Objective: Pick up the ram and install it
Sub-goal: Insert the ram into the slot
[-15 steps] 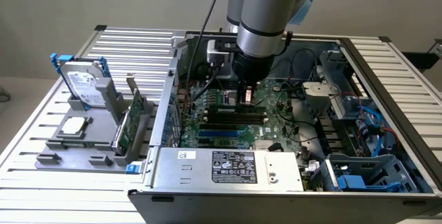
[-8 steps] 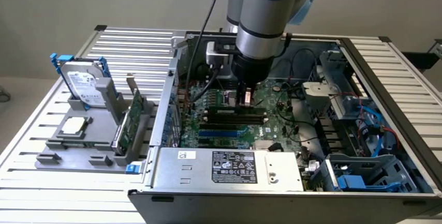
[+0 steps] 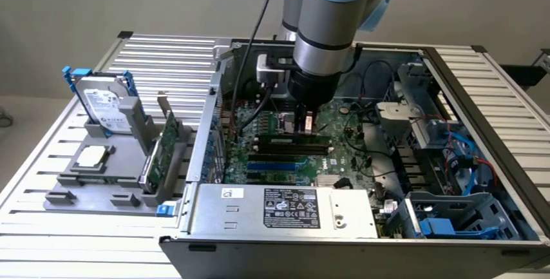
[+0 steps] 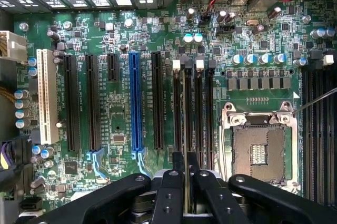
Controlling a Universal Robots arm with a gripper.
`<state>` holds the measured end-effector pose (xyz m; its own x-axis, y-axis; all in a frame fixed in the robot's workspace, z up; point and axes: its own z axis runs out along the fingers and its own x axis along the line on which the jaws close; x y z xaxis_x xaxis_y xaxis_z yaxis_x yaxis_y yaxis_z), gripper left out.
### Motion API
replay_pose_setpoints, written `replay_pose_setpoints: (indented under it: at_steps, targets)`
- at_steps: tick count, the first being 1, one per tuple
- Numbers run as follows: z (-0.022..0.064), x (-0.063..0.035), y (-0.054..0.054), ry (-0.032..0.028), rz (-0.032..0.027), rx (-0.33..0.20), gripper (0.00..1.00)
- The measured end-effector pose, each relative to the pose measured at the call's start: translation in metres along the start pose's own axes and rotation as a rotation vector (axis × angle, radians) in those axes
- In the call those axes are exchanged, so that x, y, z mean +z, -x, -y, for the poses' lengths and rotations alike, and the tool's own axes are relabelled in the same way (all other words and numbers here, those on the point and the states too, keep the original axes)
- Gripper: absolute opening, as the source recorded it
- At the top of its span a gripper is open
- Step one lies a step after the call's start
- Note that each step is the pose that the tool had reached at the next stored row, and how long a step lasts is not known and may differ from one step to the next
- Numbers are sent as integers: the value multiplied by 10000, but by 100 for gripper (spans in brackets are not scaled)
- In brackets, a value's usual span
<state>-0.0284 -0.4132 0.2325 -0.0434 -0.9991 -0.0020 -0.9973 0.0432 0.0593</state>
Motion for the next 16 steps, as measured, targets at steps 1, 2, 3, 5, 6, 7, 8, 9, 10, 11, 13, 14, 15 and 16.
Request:
replay_pose_setpoints:
  at_steps: [1, 2, 3, 5, 6, 7, 8, 9, 10, 11, 13, 14, 15, 16]
  targets:
    - [0, 3, -1, -1, -17, 0, 14]
    - [0, 6, -1, -2, -35, 1, 14]
    - [0, 10, -2, -2, -52, 1, 14]
    - [0, 19, -3, -5, -97, 4, 14]
    - [-1, 24, -2, -6, -123, 4, 14]
    - [-1, 29, -3, -6, -150, 6, 14]
    - [-3, 34, -3, -8, -176, 8, 14]
    - [-4, 37, -3, -10, -203, 9, 14]
    - [-4, 38, -3, -9, -218, 9, 14]
    - [-4, 38, -3, -9, -226, 8, 14]
    - [-6, 46, -3, -11, -236, 10, 14]
    - [-7, 48, -3, -11, -236, 10, 14]
    - [-7, 49, -3, -11, -236, 10, 14]
    - [-7, 50, -2, -11, -236, 10, 14]
